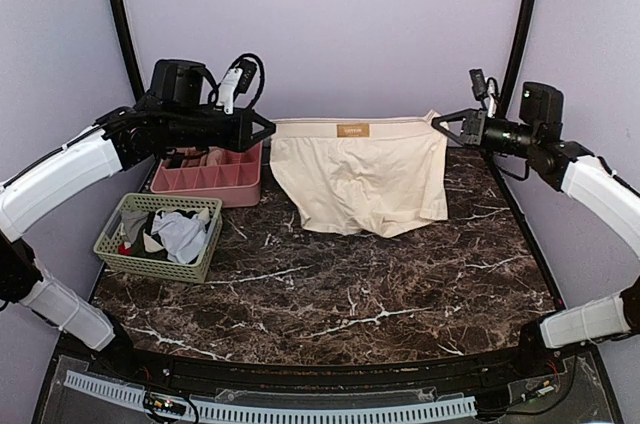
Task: Roll the underwear
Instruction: Flatten out the underwear at the center of the board.
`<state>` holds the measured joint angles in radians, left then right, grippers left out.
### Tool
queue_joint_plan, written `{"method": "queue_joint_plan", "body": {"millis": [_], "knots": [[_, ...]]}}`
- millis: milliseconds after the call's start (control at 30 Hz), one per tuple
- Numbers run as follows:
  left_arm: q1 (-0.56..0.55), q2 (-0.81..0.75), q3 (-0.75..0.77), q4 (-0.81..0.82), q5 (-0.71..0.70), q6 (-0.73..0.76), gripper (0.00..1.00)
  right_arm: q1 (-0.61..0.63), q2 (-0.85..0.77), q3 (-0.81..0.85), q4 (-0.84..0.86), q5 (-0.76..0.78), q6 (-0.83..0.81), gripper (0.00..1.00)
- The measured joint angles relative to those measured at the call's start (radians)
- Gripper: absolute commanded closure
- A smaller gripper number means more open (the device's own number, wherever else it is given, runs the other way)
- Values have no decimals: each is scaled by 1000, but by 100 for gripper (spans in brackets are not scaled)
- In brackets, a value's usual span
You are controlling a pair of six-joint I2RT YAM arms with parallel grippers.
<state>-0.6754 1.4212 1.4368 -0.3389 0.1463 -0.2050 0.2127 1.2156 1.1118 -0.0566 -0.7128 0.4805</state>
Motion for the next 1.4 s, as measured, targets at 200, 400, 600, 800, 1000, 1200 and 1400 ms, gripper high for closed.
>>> {"method": "queue_joint_plan", "body": {"millis": [200, 400, 600, 800, 1000, 1200, 1400], "knots": [[-75, -37, -81, 63, 106, -55, 100, 90, 22, -117, -78, -27, 7, 100], [-92, -45, -279, 48, 135, -80, 100, 99, 0, -217, -168, -1, -16, 100], [-141, -55, -301, 44, 204, -96, 100, 132, -42, -270, -190, -36, 5, 100], [-153, -111, -415, 63, 162, -137, 100, 146, -90, -373, -176, 4, 37, 100], [-146, 77, -444, 87, 79, -143, 100, 148, 187, -394, -143, 57, 21, 98], [-145, 241, -456, 105, 12, -150, 98, 154, 274, -431, -145, 97, -18, 79], [-124, 323, -407, 115, 45, -177, 59, 154, 329, -396, -144, 101, -35, 51]]}}
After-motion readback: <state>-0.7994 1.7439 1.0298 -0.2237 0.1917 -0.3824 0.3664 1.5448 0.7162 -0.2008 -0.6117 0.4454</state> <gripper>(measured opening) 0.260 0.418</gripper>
